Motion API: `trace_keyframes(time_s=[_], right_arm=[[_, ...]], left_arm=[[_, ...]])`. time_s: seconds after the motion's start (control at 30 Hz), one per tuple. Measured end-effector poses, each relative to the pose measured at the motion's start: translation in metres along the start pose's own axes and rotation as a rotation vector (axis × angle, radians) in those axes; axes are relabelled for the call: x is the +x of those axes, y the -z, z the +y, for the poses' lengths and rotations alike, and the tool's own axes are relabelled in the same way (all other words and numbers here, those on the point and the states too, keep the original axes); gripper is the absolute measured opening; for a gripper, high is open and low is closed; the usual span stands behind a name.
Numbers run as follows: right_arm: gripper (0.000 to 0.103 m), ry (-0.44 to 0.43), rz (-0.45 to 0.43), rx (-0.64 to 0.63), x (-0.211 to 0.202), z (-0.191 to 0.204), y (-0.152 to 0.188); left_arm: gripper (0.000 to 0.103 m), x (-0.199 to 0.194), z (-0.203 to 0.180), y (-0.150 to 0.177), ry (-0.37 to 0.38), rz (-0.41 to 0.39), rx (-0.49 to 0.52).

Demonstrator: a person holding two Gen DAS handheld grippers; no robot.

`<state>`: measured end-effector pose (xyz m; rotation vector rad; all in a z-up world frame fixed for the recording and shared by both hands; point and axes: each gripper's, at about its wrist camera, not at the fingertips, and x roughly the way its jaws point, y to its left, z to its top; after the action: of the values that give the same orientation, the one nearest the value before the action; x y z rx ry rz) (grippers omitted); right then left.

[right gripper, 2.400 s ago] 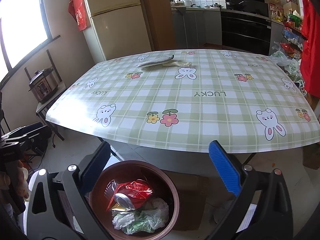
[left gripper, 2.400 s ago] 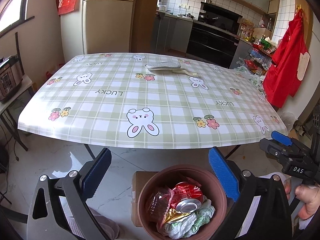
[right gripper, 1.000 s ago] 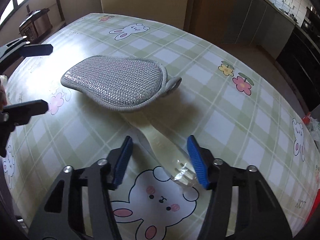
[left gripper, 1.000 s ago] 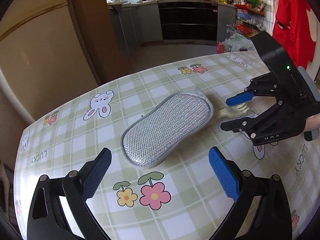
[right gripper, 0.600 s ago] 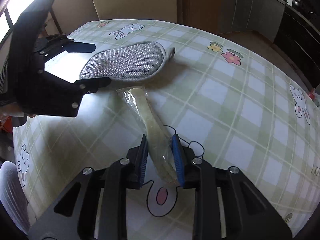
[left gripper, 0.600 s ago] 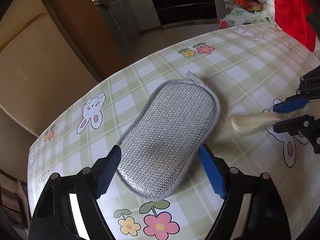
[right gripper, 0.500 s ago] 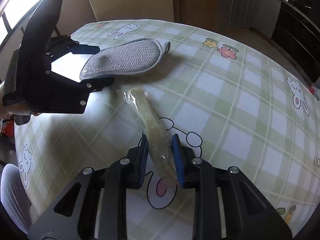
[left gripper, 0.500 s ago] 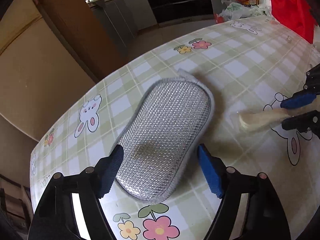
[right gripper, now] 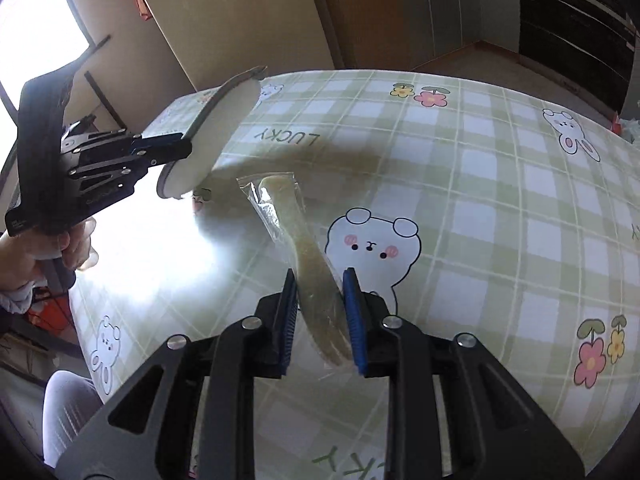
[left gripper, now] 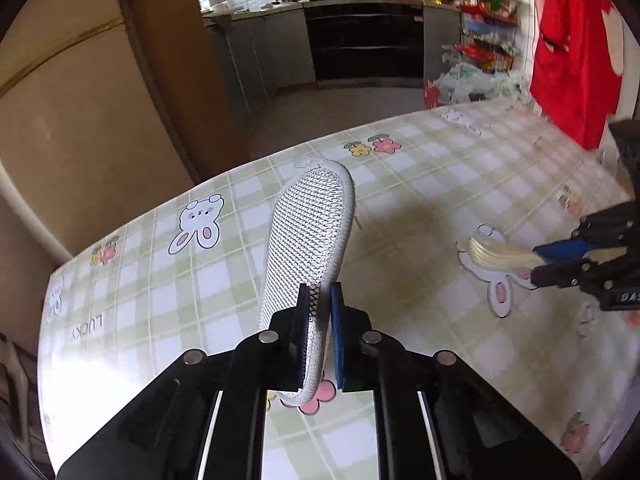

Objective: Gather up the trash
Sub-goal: 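Lift the pad and glove and carry both toward the bin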

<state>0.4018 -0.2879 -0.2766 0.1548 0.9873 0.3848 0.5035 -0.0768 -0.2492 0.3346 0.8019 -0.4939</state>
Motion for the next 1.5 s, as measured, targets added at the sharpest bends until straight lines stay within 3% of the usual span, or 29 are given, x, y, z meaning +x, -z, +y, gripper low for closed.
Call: trace_keyframes(time_s=[0.13,0.47,0.77,1.03,1.5], right_arm=[[0.025,-0.039,-0.055,0.051,-0.029,0.016,0.018],[0.025,-0.070,-0.130,0.130,-0.095,0.054,0.067],[0.025,-0.072,-0.186,0.157,-0.147,0.092,0.115],[0.025,-0.070,-0.228,0.127,-0.187,0.127,0.154],[0.025,-0.081,-0.270,0.089,-0.231,0.167,0.221]], left_arm=[[0.007,-0.046,0.009,0.015,0.089,-0.037,-0.130],[0.007,-0.141,-0.025,0.072,0.176,-0.094,-0.201],[0.007,-0.214,-0.078,0.121,0.199,-0.127,-0.178],[0.007,-0.274,-0.101,0.164,0.205,-0.151,-0.179],[0.007,-0.323,-0.138,0.241,0.225,-0.119,-0.252]])
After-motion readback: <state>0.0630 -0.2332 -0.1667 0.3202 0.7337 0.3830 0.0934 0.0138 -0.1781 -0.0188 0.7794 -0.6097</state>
